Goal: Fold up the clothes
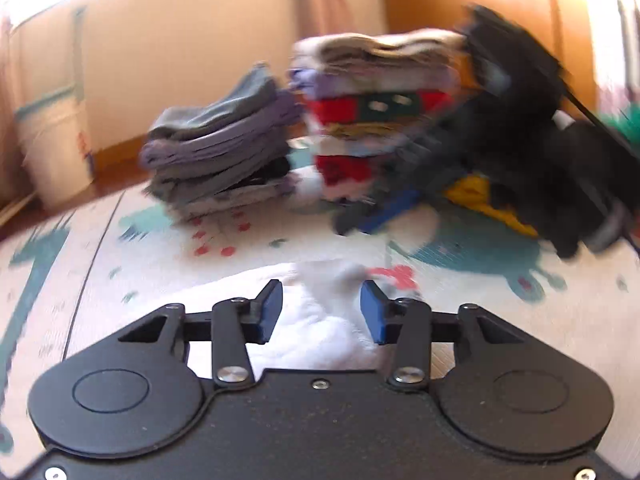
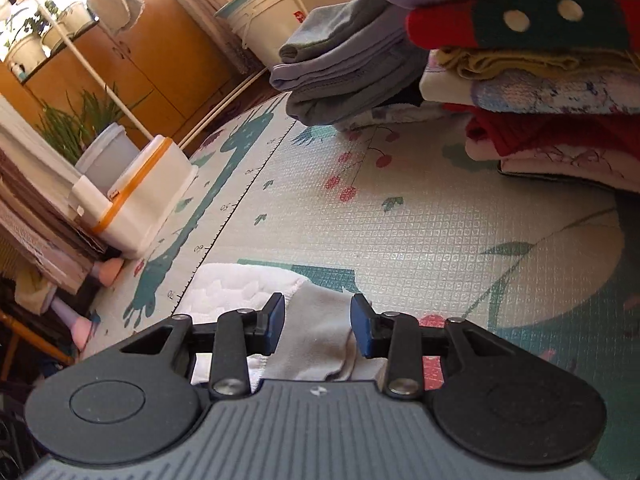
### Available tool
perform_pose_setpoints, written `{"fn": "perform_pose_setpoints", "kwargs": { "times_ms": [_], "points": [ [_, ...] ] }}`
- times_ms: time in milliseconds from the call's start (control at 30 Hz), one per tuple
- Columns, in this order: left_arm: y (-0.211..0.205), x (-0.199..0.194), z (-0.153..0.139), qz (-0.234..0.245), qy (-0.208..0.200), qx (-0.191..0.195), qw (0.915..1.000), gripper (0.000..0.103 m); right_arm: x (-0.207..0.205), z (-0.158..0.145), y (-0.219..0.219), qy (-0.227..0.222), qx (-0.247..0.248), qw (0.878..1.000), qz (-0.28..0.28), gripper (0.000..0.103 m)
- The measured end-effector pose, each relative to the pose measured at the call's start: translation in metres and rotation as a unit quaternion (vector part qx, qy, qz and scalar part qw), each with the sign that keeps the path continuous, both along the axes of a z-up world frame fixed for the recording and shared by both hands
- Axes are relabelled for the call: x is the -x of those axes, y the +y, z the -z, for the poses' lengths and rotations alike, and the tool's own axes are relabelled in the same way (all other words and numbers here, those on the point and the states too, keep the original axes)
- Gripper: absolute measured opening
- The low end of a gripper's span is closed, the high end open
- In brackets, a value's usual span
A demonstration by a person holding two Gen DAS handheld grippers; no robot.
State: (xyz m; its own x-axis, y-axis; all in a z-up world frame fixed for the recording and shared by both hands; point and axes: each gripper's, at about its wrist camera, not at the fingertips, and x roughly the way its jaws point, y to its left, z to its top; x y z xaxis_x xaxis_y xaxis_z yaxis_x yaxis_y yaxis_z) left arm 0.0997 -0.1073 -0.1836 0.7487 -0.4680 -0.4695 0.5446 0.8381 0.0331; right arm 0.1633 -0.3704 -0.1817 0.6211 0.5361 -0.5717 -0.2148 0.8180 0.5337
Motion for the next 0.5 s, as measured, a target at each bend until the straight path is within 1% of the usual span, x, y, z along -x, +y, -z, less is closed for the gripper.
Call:
{"fn": "perform_pose_setpoints", "kwargs": {
  "times_ms": [67, 133, 167, 233, 267, 300, 333, 367, 400, 433, 500],
  "points": [
    [0.022, -0.021, -0.002, -0.034, 0.021, 0.034, 0.9986, 0.042, 0.004, -0.005, 0.015, -0.026, 0.033, 0.999, -0.018, 0.038],
    [0.033, -0.034, 0.004, -0.045, 0.042, 0.054, 0.9966, 0.042, 0.01, -0.006, 0.036, -0.053, 0.075, 0.995, -0.045, 0.038],
    [0.033, -0.039, 0.012, -0.046, 0.051, 0.05, 0.9964, 0.042, 0.014, -0.005, 0.048, -0.069, 0.098, 0.991, -0.062, 0.038],
    [0.028, -0.045, 0.034, -0.04, 0.072, 0.009, 0.9965, 0.042, 0.025, 0.0, 0.073, -0.099, 0.144, 0.979, -0.101, 0.038],
    [0.024, -0.047, 0.046, -0.035, 0.084, -0.013, 0.9958, 0.042, 0.028, 0.007, 0.082, -0.099, 0.165, 0.974, -0.118, 0.037],
    [0.022, -0.044, 0.057, -0.027, 0.075, -0.036, 0.9962, 0.042, 0.031, 0.015, 0.09, -0.092, 0.191, 0.968, -0.133, 0.037],
    [0.022, -0.038, 0.064, -0.02, 0.055, -0.047, 0.9972, 0.042, 0.034, 0.026, 0.097, -0.082, 0.22, 0.961, -0.144, 0.037],
    [0.023, -0.035, 0.066, -0.021, 0.049, -0.044, 0.9976, 0.042, 0.039, 0.036, 0.1, -0.075, 0.241, 0.957, -0.146, 0.038],
    [0.025, -0.036, 0.065, -0.023, 0.055, -0.038, 0.9975, 0.043, 0.043, 0.039, 0.098, -0.083, 0.239, 0.957, -0.142, 0.038],
    [0.027, -0.04, 0.064, -0.024, 0.062, -0.033, 0.9972, 0.043, 0.047, 0.039, 0.098, -0.088, 0.244, 0.956, -0.141, 0.038],
    [0.029, -0.042, 0.06, -0.019, 0.067, -0.036, 0.997, 0.043, 0.053, 0.032, 0.101, -0.088, 0.253, 0.953, -0.142, 0.038]
  ]
}}
